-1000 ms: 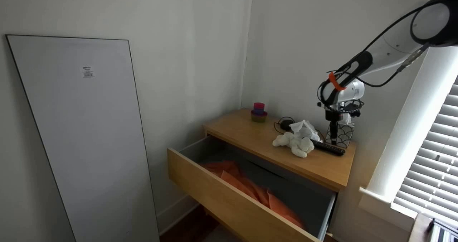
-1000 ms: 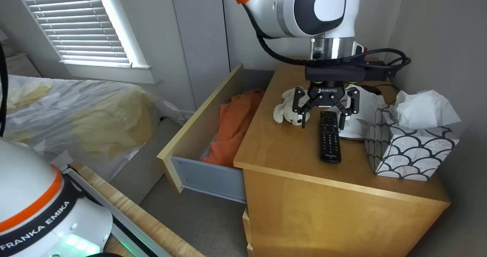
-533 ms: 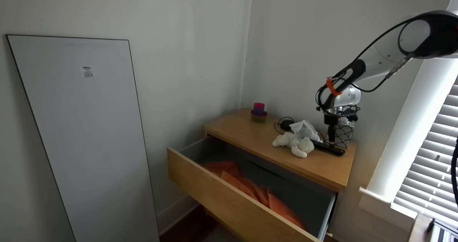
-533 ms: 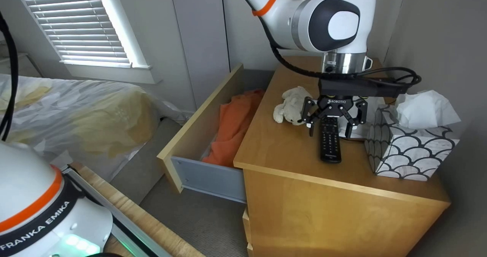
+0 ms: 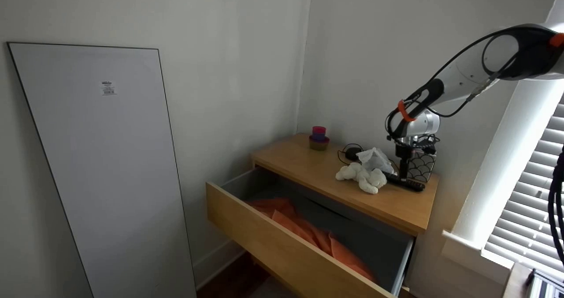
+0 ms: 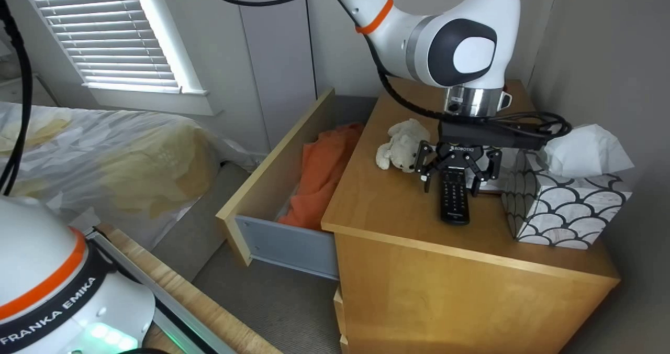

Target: Put the black remote control and white bear in the open drawer

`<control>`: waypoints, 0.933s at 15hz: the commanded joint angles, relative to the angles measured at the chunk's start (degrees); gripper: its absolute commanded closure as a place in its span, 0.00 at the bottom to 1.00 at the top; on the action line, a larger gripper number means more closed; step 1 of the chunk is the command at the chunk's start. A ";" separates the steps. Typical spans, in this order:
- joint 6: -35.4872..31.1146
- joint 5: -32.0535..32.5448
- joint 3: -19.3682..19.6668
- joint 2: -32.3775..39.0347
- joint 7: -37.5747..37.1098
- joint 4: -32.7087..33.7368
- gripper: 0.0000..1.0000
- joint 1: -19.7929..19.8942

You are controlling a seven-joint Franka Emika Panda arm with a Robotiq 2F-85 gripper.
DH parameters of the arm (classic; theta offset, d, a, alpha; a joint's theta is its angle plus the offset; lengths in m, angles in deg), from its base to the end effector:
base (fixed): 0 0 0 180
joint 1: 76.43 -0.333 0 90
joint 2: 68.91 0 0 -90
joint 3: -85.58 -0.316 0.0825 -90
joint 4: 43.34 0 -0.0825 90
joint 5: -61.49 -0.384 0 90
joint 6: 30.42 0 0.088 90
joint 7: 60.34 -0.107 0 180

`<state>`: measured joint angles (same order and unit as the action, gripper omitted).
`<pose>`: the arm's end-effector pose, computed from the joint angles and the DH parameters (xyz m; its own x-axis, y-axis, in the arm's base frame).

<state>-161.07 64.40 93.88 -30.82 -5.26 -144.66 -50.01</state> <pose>0.5320 -0.3631 0.1778 0.8970 0.4010 -0.1860 0.3983 -0.9157 -0.0533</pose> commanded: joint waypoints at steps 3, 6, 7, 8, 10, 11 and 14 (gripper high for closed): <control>-2.98 -1.79 -1.73 1.59 1.68 1.35 0.49 1.72; -4.98 -1.46 -1.60 1.02 1.40 0.61 0.69 1.63; -5.16 -1.51 -1.68 0.70 1.50 0.34 0.69 1.68; -5.66 -1.37 -1.59 0.07 1.48 -0.22 0.69 1.62; -4.31 -1.27 -1.64 -2.53 1.90 -2.40 0.69 1.54; -3.51 -1.03 -1.54 -4.51 2.03 -4.18 0.69 1.27; -0.35 -0.92 -1.79 -12.42 4.55 -11.82 0.69 0.68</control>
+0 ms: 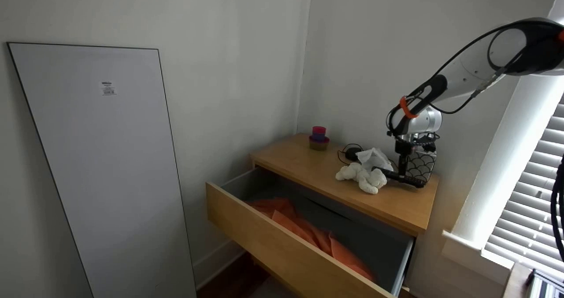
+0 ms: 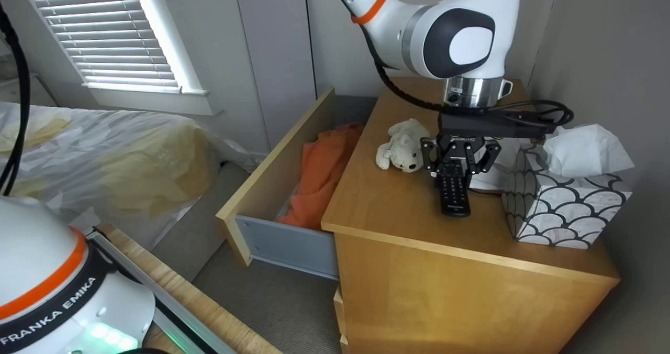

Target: Put the black remote control and white bear in the open drawer

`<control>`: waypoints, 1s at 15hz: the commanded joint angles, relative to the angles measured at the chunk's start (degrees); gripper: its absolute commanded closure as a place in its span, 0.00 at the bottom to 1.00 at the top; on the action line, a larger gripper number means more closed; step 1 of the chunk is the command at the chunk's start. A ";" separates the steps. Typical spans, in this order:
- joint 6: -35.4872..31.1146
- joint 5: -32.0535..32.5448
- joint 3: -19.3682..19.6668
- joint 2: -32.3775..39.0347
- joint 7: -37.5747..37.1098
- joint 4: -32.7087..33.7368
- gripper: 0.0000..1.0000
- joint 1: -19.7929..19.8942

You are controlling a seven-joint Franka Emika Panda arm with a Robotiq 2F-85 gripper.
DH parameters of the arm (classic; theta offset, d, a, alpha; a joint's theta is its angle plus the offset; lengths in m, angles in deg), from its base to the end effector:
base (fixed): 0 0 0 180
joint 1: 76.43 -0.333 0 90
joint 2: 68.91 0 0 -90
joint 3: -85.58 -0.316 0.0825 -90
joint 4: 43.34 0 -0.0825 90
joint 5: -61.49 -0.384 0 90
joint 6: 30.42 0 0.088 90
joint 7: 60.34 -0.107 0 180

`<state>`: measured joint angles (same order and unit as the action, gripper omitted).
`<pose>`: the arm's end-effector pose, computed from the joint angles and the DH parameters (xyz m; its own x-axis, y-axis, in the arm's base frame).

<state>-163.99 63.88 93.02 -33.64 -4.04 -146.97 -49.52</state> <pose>0.5331 -0.3592 0.1965 0.8986 0.4174 -0.1356 0.4188 -0.9079 -0.0192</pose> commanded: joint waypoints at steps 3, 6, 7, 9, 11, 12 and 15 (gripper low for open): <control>4.51 -2.92 -2.00 -18.11 7.68 -16.49 0.69 -0.17; 8.08 -9.53 -2.74 -25.84 11.22 -22.46 0.69 -1.83; 9.65 -11.82 -2.67 -27.81 11.99 -23.92 0.69 -2.78; 13.36 -15.68 -2.17 -30.76 10.11 -26.77 0.69 -5.53; 14.54 -20.18 -2.16 -32.94 9.30 -29.82 0.69 -8.25; 14.82 -22.19 -2.23 -33.63 8.94 -31.20 0.69 -9.60; 12.16 -27.09 -2.66 -33.52 10.41 -34.14 0.69 -13.29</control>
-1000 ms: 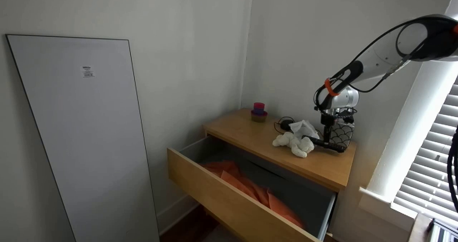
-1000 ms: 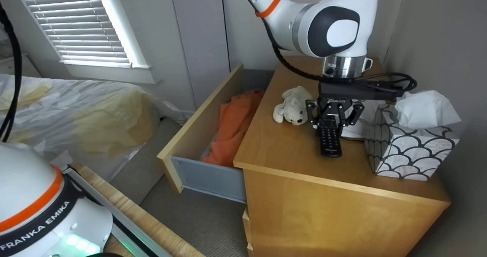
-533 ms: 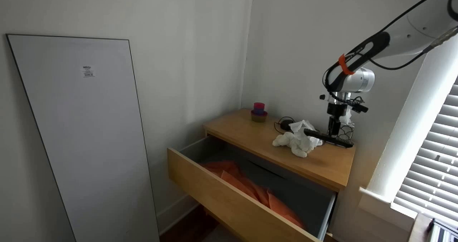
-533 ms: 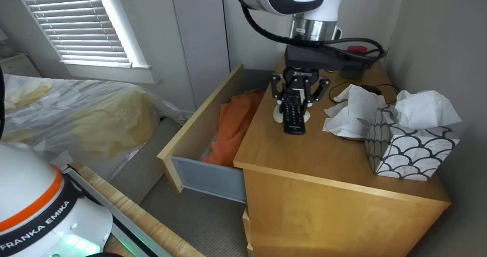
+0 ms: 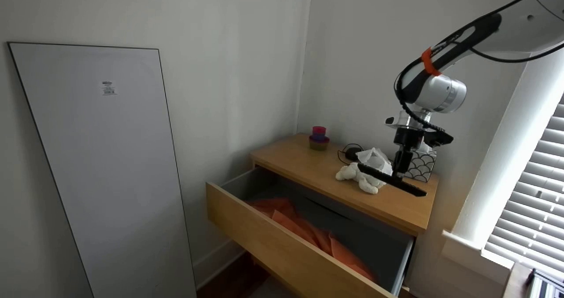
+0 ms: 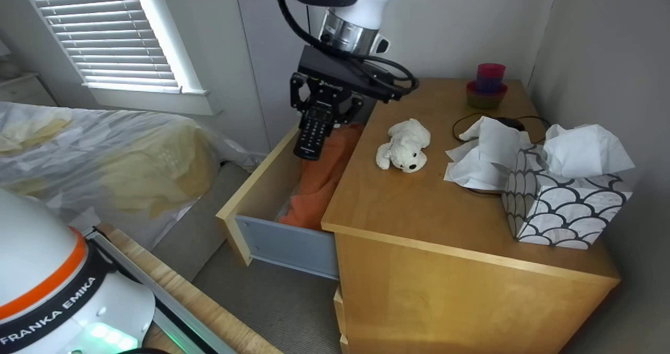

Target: Put the black remote control and white bear in the open drawer

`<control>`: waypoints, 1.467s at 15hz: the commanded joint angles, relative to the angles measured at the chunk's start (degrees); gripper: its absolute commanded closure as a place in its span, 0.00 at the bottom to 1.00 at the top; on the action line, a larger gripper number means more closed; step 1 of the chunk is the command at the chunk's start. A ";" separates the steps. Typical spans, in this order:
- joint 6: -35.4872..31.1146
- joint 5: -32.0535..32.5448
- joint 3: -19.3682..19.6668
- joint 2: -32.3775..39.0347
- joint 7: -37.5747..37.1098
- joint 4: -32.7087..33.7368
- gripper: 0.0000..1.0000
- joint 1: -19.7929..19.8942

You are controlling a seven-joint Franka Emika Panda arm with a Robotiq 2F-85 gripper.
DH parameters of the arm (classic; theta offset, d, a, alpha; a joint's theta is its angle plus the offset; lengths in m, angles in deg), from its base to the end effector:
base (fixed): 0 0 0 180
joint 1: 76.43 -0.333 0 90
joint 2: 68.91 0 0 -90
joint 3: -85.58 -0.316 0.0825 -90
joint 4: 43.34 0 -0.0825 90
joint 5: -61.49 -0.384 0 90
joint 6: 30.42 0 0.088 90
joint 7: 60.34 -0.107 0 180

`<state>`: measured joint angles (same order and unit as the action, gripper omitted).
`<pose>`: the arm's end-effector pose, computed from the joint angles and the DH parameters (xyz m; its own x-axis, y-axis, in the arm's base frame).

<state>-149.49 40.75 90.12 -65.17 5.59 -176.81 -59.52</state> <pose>0.4505 -0.1579 0.2904 0.8595 0.5049 0.0800 0.4918 -0.7739 -0.3990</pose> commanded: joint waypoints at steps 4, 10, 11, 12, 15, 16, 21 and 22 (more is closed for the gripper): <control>-1.06 -2.50 1.19 -0.23 0.07 -2.51 0.44 -4.53; -4.01 -3.20 0.31 1.10 -2.64 -2.21 0.69 -5.75; -6.08 -3.78 -0.31 2.28 -4.12 -1.92 0.69 -6.59; -8.32 -4.57 -0.74 3.40 -5.43 -1.66 0.69 -7.25; -15.86 -5.02 -2.58 8.22 -12.16 -0.87 0.69 -9.61; -17.97 -5.18 -3.30 9.95 -14.47 -0.50 0.69 -10.14; -29.02 -4.39 -7.19 18.91 -25.19 1.91 0.69 -10.68; -31.45 -3.65 -7.83 20.63 -27.69 2.37 0.69 -10.82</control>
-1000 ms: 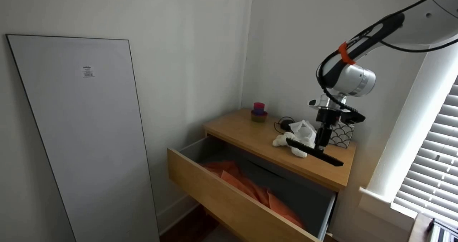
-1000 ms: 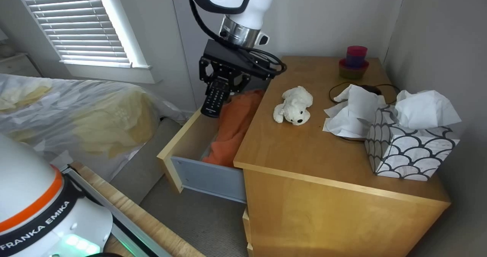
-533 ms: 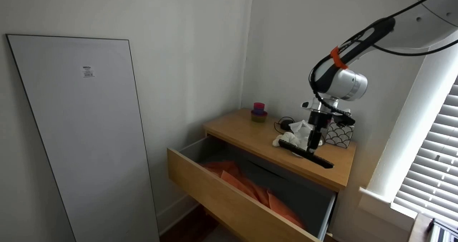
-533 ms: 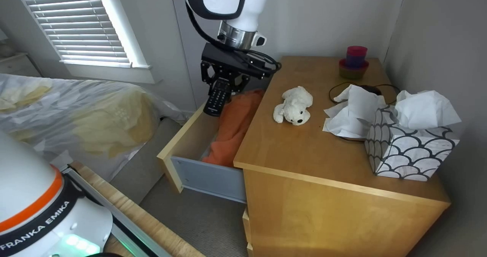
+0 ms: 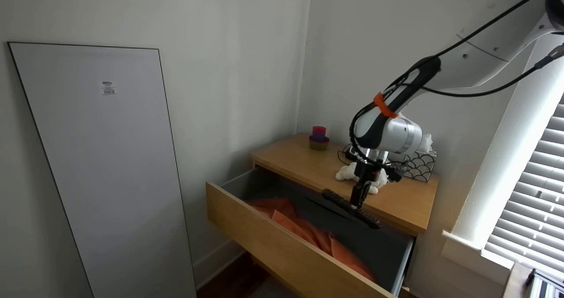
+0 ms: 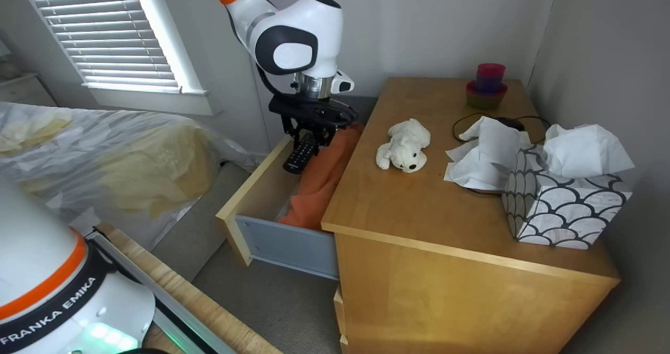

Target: Put the black remote control and white bear in the open drawer

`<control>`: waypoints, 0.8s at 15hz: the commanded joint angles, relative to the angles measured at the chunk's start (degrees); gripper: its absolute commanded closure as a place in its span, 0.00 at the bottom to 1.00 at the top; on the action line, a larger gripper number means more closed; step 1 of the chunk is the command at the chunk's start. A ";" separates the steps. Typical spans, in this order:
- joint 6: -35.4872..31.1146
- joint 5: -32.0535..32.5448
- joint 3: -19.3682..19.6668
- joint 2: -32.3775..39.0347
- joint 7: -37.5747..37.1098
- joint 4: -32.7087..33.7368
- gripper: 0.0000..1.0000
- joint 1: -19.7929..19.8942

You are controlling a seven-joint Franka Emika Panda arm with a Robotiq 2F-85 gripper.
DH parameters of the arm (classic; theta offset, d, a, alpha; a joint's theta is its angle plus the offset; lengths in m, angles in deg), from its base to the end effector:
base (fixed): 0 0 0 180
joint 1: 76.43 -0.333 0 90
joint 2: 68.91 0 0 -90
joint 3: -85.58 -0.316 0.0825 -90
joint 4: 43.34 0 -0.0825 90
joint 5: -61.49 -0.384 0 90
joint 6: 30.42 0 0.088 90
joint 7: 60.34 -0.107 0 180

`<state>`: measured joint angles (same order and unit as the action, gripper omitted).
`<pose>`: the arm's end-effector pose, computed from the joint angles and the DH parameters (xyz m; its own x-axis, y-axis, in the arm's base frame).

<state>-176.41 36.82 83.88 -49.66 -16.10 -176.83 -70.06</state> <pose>0.5030 -0.0459 0.1834 0.9510 0.3079 0.0282 0.3049 -0.9185 -0.2518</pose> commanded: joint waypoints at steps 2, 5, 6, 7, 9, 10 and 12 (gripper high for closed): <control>-8.83 2.36 -2.40 8.44 -10.17 3.60 0.69 -0.51; -12.08 6.91 -2.89 13.40 -16.52 6.09 0.69 -1.05; -11.91 8.70 -3.18 14.75 -18.34 6.96 0.69 -1.10; -11.88 11.36 -2.86 16.12 -20.16 7.82 0.69 -1.80; -11.13 15.80 -1.88 18.66 -23.77 9.79 0.69 -3.33; -11.04 18.20 -0.95 19.94 -25.62 10.81 0.69 -4.48; -10.02 21.12 -0.54 22.06 -28.19 12.78 0.69 -5.32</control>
<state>-187.42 53.10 81.66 -31.40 -39.45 -167.71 -73.01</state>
